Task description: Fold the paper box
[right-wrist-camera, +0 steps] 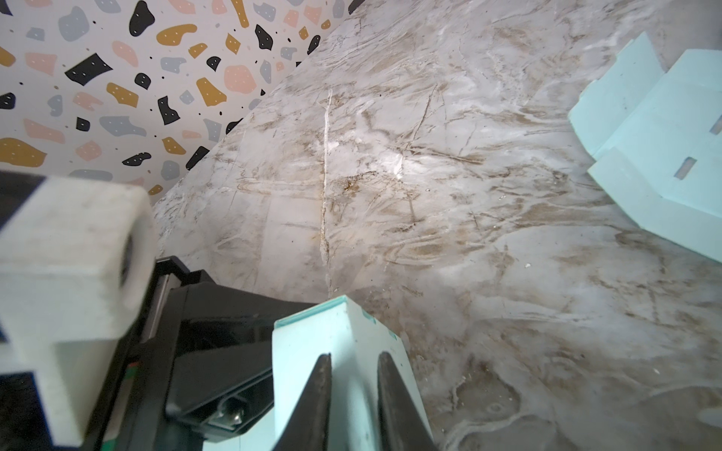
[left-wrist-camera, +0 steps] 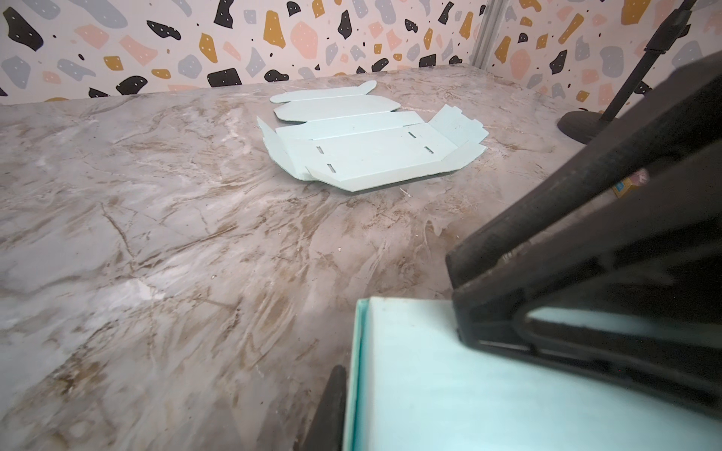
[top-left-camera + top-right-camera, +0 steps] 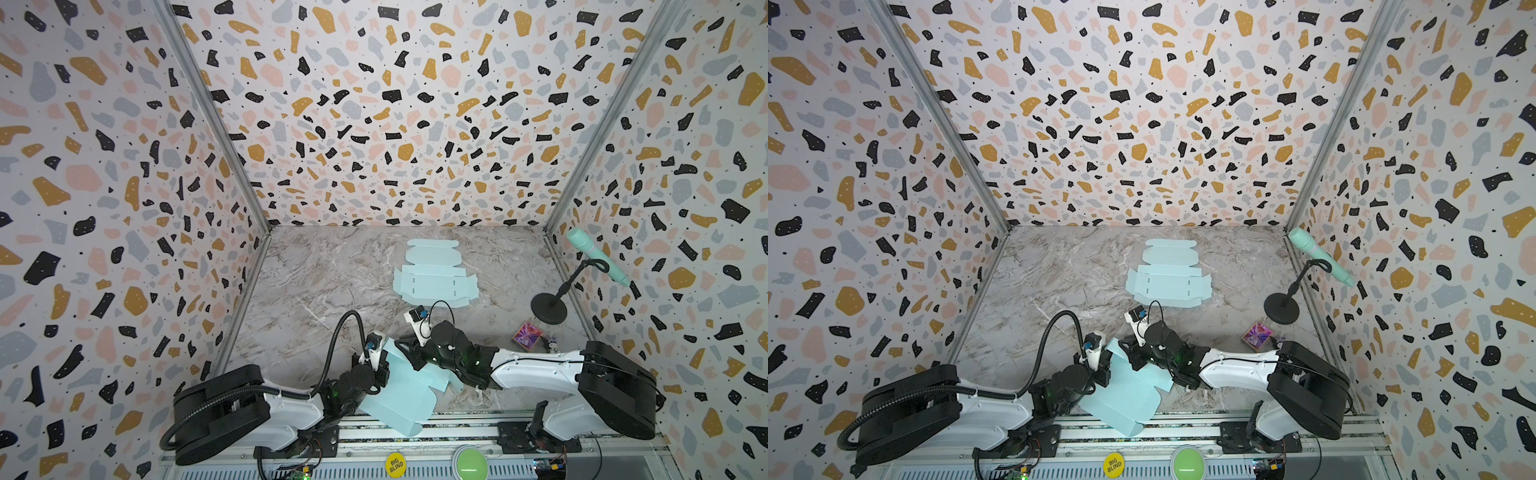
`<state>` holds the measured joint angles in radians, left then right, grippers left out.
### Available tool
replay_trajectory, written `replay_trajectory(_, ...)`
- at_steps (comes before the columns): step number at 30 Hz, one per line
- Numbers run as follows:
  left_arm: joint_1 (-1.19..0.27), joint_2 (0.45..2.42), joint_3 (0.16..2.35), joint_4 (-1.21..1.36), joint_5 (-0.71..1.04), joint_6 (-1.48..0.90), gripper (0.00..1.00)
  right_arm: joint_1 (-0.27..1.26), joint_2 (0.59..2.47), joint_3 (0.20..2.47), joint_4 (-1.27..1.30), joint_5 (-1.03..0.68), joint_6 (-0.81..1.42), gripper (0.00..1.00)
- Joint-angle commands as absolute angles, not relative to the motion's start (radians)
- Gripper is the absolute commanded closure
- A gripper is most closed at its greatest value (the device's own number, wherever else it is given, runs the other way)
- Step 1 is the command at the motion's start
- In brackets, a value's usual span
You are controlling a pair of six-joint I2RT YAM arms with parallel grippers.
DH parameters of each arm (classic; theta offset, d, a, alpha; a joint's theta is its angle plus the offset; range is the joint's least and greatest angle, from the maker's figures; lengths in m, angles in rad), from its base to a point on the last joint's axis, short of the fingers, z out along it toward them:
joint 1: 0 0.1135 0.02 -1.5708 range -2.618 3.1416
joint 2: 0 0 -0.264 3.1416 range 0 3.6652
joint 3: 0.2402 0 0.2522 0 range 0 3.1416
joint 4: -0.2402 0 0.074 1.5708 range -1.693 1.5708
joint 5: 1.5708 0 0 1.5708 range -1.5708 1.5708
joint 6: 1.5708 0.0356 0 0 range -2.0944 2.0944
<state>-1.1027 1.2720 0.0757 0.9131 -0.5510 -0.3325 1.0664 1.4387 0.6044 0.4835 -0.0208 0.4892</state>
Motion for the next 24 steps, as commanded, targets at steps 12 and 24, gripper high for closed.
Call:
replay_trajectory(12,-1.108,1.195,0.095,0.840,-0.624,-0.372,0.95,1.075,1.256,0.677,0.189,0.052,0.445,0.61)
replay_trajectory(24,-1.108,0.914,0.149,0.428,-0.819,-0.603,0.97,1.079,0.914,0.658,-0.046,0.165,0.416,0.92)
